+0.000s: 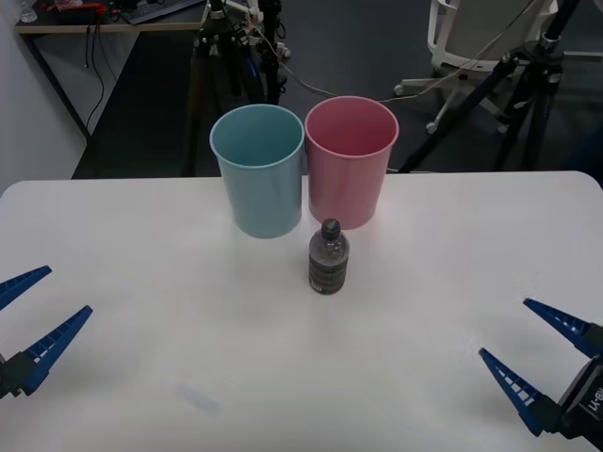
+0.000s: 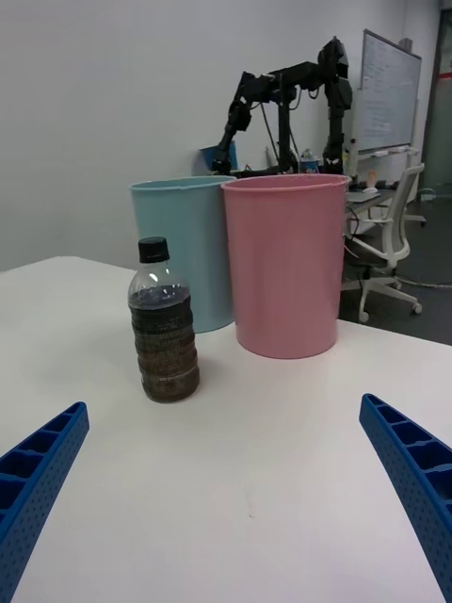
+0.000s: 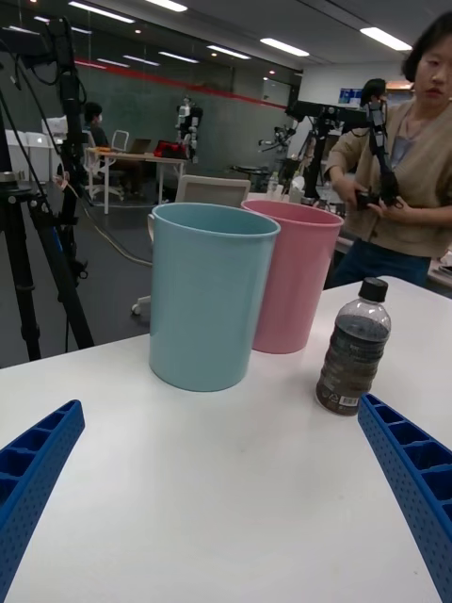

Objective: Grasp the object on the table and drop it into the matching bin: aluminum can to the light blue bin, PET bottle to the pink bin.

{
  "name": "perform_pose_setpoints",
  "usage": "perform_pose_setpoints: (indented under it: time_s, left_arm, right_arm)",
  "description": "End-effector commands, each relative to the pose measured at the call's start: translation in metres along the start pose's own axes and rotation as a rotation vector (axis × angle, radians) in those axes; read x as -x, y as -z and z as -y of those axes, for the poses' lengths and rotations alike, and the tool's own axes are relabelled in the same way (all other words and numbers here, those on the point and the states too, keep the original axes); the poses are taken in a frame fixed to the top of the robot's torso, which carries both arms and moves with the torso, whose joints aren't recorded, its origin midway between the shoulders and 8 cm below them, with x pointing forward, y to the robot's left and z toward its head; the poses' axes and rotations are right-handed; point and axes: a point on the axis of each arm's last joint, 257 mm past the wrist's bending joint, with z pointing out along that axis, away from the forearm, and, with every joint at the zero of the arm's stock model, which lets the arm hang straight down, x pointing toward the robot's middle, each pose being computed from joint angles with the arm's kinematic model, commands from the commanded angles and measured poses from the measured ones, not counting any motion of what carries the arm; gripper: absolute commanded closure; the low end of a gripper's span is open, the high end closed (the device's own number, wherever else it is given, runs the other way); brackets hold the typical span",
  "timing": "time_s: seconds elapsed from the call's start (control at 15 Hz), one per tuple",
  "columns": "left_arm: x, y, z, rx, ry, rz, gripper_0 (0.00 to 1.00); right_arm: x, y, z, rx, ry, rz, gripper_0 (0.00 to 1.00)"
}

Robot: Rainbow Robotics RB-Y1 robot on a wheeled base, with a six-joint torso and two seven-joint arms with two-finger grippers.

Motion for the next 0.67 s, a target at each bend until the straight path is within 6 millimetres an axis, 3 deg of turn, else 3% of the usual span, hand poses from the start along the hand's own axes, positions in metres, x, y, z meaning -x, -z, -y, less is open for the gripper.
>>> perform_pose_setpoints:
  time_s: [0.07, 0.4, 0.67]
  left_arm:
    - [0.0, 0.0, 0.0, 0.0, 0.0, 0.0, 0.0]
    - [0.0, 0.0, 0.0, 0.0, 0.0, 0.0, 0.0]
    - [0.0, 0.0, 0.0, 0.0, 0.0, 0.0, 0.0]
  right_arm:
    - [-0.014, -0.016, -0.014, 0.013, -0.037, -0.01, 0.0]
    - [-0.036, -0.051, -0.051, 0.094, -0.108, 0.013, 0.0]
    - [-0.042, -0.093, -0.05, 0.148, -0.095, 0.042, 0.0]
